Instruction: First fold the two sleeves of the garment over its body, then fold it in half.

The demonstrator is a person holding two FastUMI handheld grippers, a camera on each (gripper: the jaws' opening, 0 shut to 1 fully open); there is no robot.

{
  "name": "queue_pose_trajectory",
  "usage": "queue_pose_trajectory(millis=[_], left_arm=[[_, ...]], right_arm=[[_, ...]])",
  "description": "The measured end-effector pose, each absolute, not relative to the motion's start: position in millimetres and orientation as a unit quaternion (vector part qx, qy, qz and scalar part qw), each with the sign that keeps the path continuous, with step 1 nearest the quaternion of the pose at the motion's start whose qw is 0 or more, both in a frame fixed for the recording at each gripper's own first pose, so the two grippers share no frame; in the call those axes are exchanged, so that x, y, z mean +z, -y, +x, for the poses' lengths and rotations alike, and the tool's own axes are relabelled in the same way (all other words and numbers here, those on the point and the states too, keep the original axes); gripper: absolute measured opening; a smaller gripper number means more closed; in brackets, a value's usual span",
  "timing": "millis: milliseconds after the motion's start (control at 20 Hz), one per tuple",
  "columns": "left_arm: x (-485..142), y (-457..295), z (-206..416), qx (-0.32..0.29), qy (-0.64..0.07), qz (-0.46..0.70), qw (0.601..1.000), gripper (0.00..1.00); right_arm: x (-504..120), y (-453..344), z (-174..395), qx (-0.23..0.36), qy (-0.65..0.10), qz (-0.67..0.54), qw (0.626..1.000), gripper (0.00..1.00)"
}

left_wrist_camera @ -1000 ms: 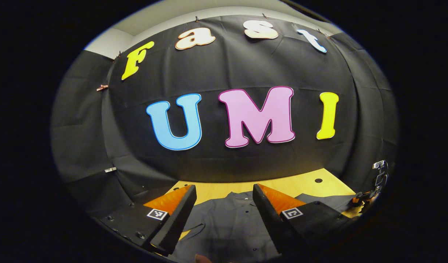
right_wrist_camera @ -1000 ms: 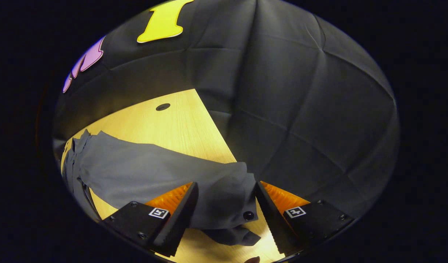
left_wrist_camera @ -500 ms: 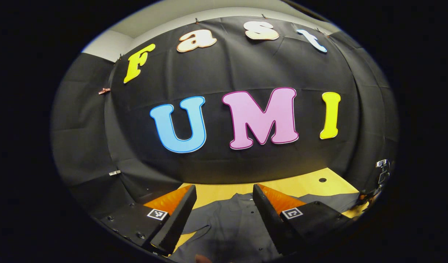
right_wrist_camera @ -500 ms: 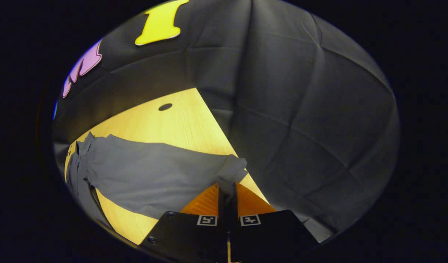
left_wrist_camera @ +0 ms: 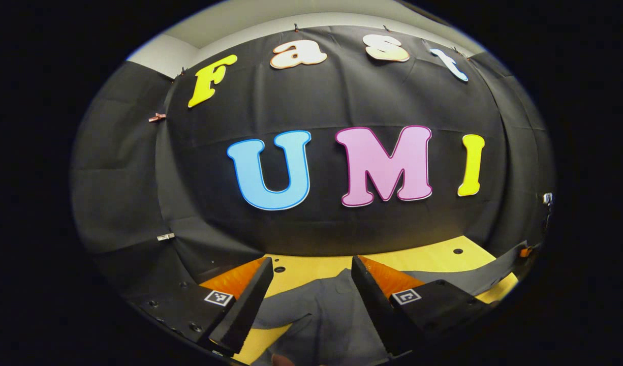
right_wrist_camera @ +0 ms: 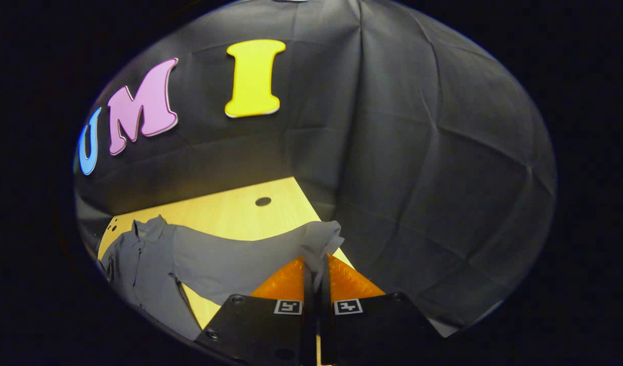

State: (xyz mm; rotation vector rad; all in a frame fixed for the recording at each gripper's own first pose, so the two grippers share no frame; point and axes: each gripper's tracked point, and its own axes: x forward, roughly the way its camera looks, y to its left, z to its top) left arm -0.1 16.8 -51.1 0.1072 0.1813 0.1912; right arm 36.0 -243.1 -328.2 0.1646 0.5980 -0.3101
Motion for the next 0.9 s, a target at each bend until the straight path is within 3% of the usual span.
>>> queue_pose_trajectory(millis=[500, 900], left_arm=[[-61.2, -117.1, -22.3, 0.098, -0.074, 0.037, 0.992, 0.98], [-77.5, -186.7, -41.8, 0.105, -0.077, 0.014, 0.991, 0.99]], right_arm=[[-201.2, 121.5, 44.5, -0.118, -0.209, 0.059, 0.969, 0.07], [-155.9, -10.4, 60.9, -0.049, -0.173, 0.053, 0.982, 0.08]])
